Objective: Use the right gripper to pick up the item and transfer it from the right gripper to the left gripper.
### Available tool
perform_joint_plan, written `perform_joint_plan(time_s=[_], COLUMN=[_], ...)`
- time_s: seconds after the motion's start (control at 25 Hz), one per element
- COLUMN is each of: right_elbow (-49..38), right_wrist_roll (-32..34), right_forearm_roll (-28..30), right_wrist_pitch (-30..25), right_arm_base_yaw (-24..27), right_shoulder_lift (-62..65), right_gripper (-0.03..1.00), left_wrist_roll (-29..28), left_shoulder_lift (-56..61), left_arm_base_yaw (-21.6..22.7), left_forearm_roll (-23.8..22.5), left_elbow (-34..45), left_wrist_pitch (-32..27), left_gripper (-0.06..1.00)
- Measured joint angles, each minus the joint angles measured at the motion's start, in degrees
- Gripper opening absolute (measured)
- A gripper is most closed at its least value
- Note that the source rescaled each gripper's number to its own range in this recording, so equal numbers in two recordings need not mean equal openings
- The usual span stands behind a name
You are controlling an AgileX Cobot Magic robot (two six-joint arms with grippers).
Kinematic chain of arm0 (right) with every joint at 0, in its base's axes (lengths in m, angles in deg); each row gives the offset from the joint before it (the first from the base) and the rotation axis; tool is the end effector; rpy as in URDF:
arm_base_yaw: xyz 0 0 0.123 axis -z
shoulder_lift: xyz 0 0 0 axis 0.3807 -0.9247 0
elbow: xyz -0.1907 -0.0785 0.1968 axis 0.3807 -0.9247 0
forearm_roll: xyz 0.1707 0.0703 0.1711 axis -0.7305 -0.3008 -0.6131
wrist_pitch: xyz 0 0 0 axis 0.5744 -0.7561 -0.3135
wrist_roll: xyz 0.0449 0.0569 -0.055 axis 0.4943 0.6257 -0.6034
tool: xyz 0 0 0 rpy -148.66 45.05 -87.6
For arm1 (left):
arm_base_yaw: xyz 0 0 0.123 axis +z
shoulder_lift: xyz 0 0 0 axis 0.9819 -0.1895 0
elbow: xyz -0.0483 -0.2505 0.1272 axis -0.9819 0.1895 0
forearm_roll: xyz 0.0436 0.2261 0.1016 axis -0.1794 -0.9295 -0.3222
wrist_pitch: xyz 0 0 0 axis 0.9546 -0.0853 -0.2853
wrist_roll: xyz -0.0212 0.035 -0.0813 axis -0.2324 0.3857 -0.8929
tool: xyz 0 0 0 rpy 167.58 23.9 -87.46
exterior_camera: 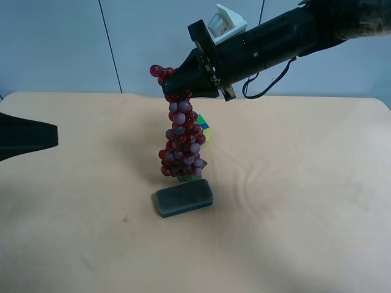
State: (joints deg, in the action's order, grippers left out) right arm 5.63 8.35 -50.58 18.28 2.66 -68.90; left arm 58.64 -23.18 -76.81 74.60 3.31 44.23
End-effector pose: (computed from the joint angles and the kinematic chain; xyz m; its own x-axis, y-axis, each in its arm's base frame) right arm 0.3270 0.1988 0.2597 -0.9058 -0.1600 -0.3924 -0.4230 0.3943 0.8158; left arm 0.1290 -0.0482 0.2856 -0.6004 -0.0624 -0.7973 0.4150 0.8279 -0.3774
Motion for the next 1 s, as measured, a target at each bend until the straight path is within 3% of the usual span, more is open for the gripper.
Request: perform_joint_plan(time_s=[0.28,0.52,0.64,1.0], right_elbow=[0.0,0.0,0.0,0.0], right_wrist_roll=[-0.2,-1.3,-1.8,-2.4], right_forearm_roll=[-2.0,-4.6,-5.5,-6.7], right_wrist_pitch=[-0.9,-0.9,-0.9,-0.9], right_arm_base_yaw=[0.0,0.0,0.0,0.0], right_shoulder_lift=[0.0,0.0,0.0,0.0], right_gripper=[0.0,0.0,0.0,0.0], left_wrist_roll=[29.3,50.1,57.4,66.4], left_shoulder_lift=[-16.0,-29.4,-35.2,-46.2], left_arm_base_yaw=[0.0,0.0,0.0,0.0], left_forearm_roll=[23.9,39.5,41.5,42.1], left_elbow=[0.0,0.0,-0.2,-0.8], left_wrist_pitch=[-3.4,-11.7,-15.0,-23.1], left_gripper=[1.0,1.0,1.0,1.0])
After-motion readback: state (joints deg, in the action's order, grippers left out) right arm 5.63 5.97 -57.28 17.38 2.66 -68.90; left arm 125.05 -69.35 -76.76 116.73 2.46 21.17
